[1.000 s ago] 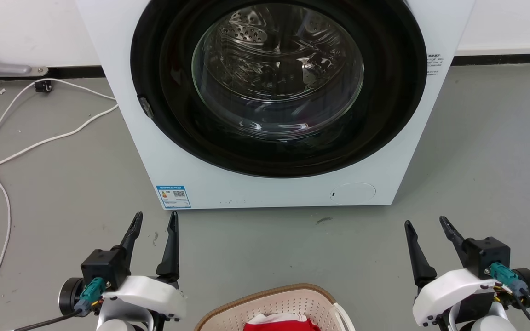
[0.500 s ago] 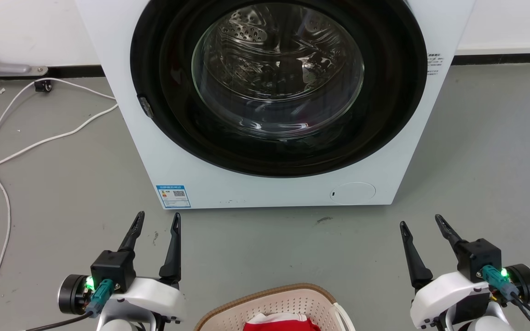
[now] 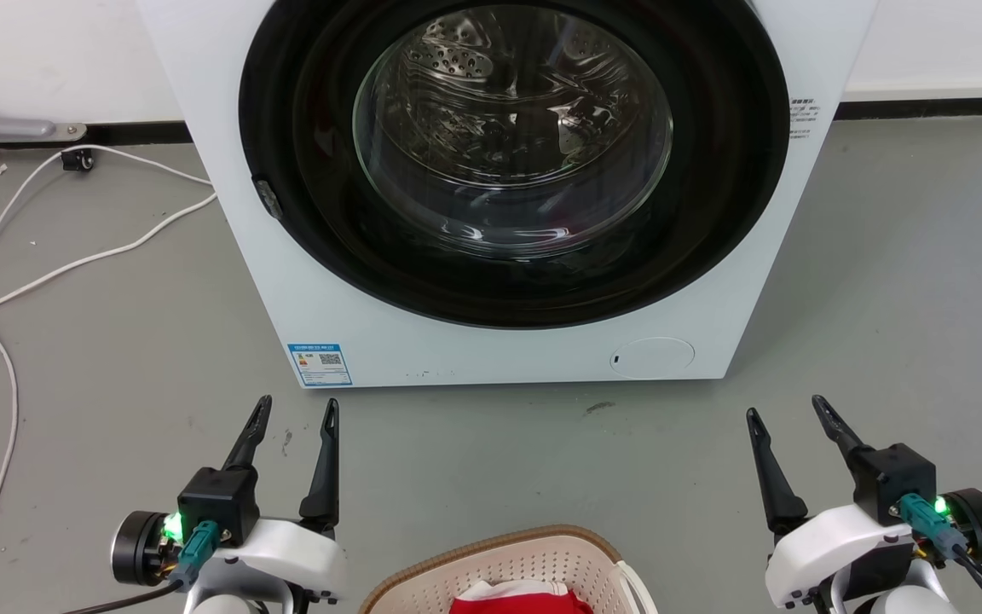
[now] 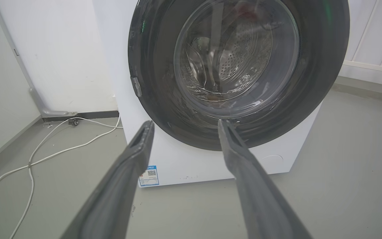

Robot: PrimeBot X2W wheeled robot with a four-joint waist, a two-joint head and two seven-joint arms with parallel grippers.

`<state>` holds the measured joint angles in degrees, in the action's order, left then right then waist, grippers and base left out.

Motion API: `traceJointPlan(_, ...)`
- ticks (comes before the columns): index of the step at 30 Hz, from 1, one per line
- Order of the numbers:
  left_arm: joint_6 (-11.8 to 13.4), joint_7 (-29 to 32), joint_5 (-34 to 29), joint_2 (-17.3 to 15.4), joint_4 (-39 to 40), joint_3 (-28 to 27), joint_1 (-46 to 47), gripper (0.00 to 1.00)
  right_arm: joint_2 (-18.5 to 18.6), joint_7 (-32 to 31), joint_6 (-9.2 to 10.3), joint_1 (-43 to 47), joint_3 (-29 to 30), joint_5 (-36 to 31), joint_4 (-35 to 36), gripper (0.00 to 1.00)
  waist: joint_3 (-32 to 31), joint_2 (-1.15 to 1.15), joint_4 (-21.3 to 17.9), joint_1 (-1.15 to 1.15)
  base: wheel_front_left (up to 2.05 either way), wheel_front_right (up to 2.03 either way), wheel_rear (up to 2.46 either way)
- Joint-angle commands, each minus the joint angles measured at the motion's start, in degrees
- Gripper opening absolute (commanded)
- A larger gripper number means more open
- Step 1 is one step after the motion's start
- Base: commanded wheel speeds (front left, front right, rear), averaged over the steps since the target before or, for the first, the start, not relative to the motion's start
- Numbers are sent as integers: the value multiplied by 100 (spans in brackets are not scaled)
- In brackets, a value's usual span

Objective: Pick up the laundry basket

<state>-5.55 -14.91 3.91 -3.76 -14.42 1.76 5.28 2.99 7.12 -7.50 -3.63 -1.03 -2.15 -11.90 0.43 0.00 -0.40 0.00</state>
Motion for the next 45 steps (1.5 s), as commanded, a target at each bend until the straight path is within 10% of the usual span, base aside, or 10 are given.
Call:
traceJointPlan(1, -11, -42, 25, 4, -18, -9, 58, 100, -21, 38, 2, -62, 21, 31, 6, 100, 4, 0, 4, 0, 0, 0, 0)
traceJointPlan(25, 204, -36, 111, 44, -825, -127, 150, 100, -21, -187, 2, -363, -200, 38, -325, 100, 712, 0, 47, 0, 0, 0, 0)
traceJointPlan(45, 146, 89, 559, 68, -3464, -26, 1267, 100, -15, -182, 2, -1785, -796, 306, -2936, 100, 2295, 0, 76, 0, 0, 0, 0)
